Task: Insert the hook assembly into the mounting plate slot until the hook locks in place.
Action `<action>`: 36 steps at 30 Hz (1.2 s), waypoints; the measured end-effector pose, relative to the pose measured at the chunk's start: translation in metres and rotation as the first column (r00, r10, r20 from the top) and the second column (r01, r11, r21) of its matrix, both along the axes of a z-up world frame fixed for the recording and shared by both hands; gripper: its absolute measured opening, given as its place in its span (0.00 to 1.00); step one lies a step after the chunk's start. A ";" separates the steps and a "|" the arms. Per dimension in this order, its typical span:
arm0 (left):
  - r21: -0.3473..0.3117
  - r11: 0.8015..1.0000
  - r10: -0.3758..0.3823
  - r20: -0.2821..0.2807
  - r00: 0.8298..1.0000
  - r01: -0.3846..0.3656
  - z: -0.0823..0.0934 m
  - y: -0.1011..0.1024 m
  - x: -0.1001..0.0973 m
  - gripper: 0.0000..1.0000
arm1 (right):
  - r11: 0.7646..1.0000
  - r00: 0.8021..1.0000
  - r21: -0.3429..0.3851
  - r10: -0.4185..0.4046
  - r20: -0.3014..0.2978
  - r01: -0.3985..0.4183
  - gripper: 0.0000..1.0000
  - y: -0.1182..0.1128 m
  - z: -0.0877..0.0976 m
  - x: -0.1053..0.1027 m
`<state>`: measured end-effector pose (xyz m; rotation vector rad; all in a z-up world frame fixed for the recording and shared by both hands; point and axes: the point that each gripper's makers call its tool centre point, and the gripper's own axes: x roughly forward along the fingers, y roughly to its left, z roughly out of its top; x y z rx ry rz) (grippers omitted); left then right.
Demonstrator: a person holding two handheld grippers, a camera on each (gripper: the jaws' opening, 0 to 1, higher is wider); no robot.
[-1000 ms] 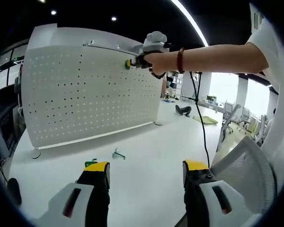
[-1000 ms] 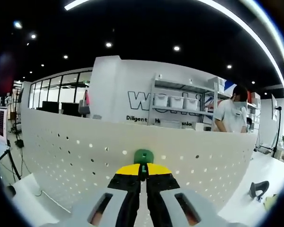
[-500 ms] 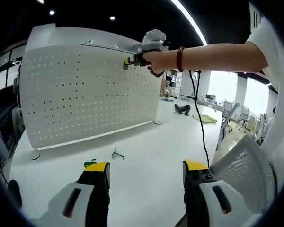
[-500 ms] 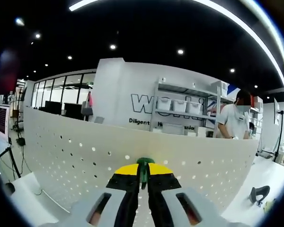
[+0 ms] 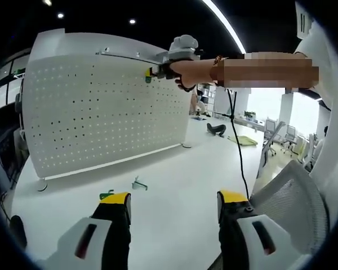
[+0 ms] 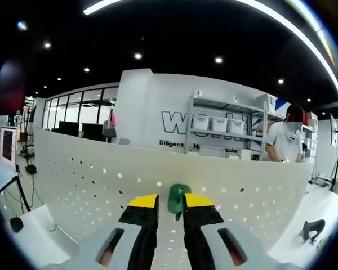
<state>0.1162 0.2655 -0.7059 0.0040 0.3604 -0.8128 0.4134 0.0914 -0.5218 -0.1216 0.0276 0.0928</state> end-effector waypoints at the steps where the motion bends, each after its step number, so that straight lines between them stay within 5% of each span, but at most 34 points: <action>1: 0.001 1.000 -0.004 0.001 1.000 0.004 0.000 -0.001 0.000 0.64 | 1.000 1.000 0.000 0.000 -0.003 0.000 0.17 -0.001 -0.001 -0.001; 25: 0.013 1.000 -0.015 -0.031 0.999 0.016 -0.001 -0.007 -0.006 0.66 | 0.999 0.999 0.051 -0.019 0.034 0.017 0.20 -0.022 -0.004 -0.041; 36: 0.023 1.000 -0.010 -0.035 0.999 0.011 -0.003 -0.008 -0.008 0.66 | 0.998 1.000 0.059 -0.010 -0.015 0.011 0.20 -0.026 -0.035 -0.061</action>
